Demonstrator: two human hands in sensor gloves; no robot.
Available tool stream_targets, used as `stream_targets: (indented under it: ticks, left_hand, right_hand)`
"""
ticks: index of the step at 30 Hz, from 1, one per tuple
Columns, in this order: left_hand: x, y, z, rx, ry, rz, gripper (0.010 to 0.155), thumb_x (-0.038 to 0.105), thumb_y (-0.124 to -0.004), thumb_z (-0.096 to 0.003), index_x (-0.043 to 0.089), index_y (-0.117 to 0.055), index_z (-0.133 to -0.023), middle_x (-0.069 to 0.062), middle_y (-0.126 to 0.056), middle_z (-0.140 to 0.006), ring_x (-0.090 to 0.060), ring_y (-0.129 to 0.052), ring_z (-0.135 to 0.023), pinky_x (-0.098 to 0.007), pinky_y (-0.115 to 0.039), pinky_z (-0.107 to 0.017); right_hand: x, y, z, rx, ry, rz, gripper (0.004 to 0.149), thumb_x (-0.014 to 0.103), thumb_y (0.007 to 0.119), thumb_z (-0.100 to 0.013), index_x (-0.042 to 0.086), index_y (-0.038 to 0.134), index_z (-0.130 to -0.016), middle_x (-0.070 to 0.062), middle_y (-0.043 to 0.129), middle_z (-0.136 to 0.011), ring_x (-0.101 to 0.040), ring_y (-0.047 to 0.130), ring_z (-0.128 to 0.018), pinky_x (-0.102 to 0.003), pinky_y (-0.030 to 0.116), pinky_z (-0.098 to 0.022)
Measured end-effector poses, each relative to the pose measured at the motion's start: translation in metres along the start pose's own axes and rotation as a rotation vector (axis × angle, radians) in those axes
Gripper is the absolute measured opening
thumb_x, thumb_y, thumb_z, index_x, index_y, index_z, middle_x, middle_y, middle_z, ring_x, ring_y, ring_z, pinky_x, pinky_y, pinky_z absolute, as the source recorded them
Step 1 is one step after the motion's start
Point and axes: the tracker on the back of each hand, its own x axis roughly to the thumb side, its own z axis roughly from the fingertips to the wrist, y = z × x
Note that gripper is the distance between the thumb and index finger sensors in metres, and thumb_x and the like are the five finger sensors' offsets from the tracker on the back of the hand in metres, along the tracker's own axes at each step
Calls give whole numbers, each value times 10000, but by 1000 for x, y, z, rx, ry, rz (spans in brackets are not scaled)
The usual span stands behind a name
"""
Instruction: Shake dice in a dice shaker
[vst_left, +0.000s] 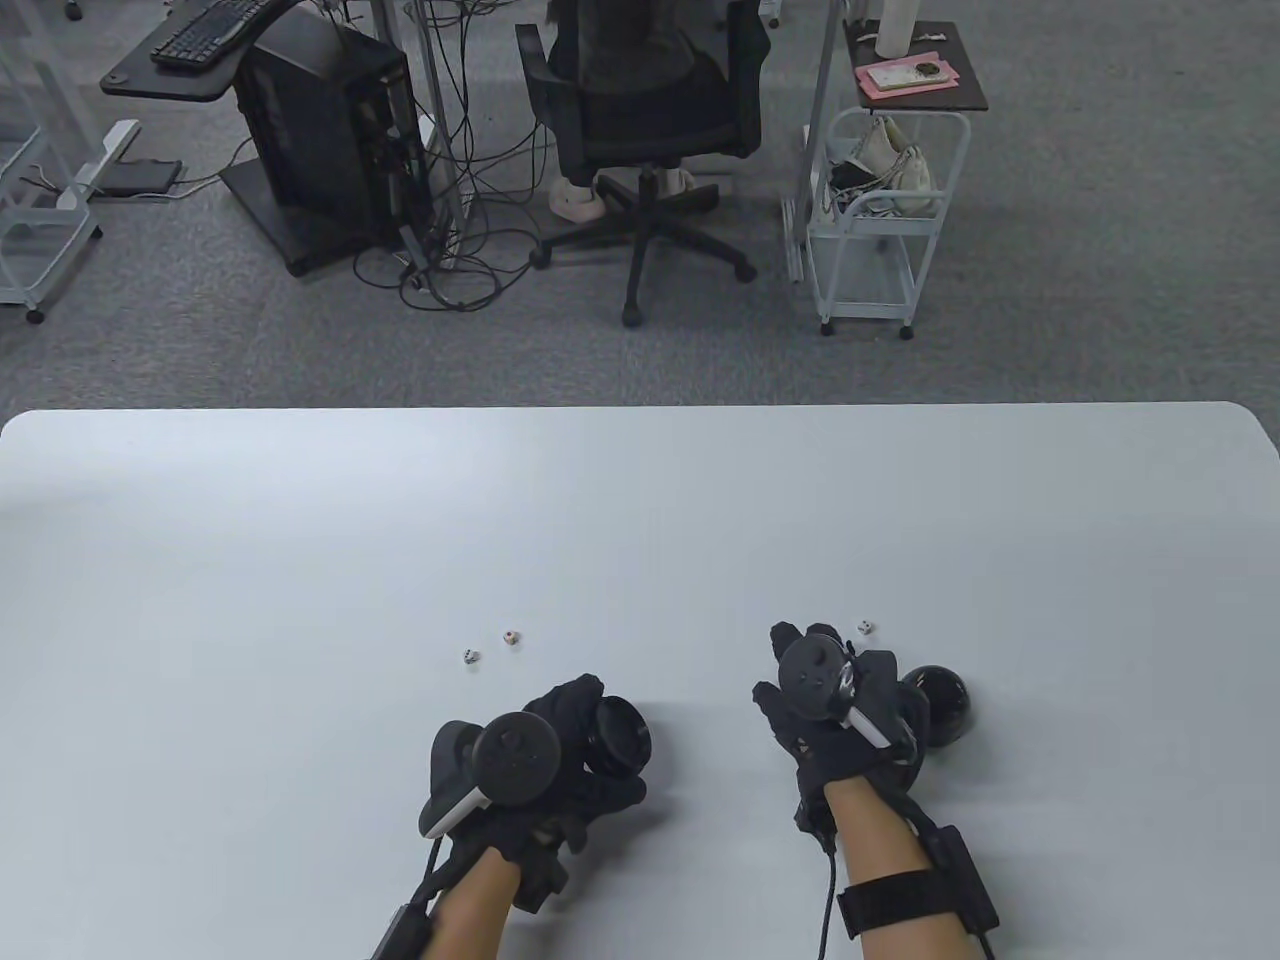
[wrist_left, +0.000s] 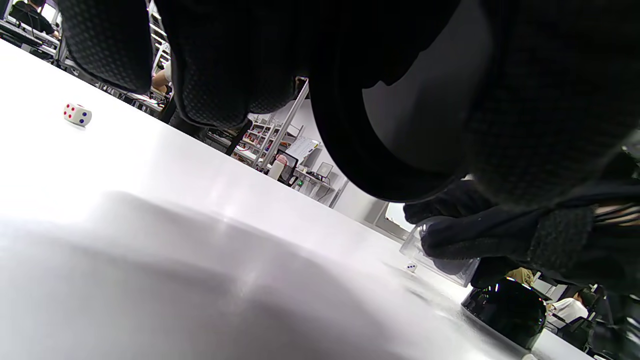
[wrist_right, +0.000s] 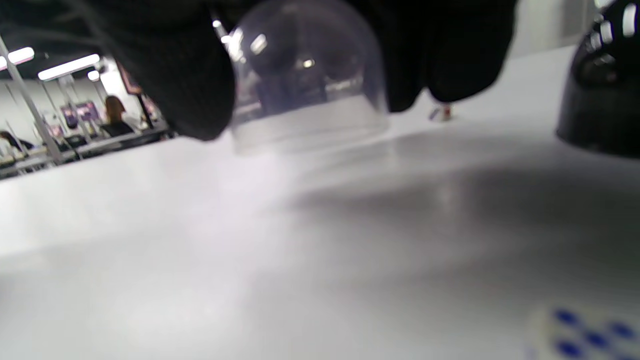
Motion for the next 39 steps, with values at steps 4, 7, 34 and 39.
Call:
stream_targets:
  ticks: [4,7,34,39]
  left_hand:
    - [0,0,0,2,1,-3,1044,697,-977,-346,141,-470,-1070,-191,-678,-1054,-426,-791,-932,-666,-668,-643]
    - [0,0,0,1,3,-3,1043,697,-976,-347,139,-470,-1070,-192,-677,-1054,-428,-793,-929,-665,-669,-642]
    - [0,1,-11,15,137,-55,1050,724,-955,-350,149,-460,-1076,-182,-675,-1059,-421,-792,-933,-660,-669,-645]
    - [2,-5,-25,-41,238,-81,1044,727,-941,-367,150,-444,-1082,-183,-660,-1069,-426,-776,-942,-660,-659,-653]
  right_hand:
    - [1,11,-6,79,30,64,653,407,832,-580,204,532,-1123,-266,503,-1109,-530,729,-911,-626,719,-624]
    - [1,14,-6,78,33,76,655,402,825,-584,207,513,-1126,-266,484,-1113,-533,710,-926,-631,708,-634]
    - [-44,-35,70,-212,-263,-66,649,439,795,-583,224,518,-1130,-248,449,-1143,-548,453,-1044,-703,531,-706]
    - [-49,-37,72,-216,-264,-107,646,439,795,-583,221,525,-1128,-248,457,-1141,-553,456,-1040,-705,531,-703]
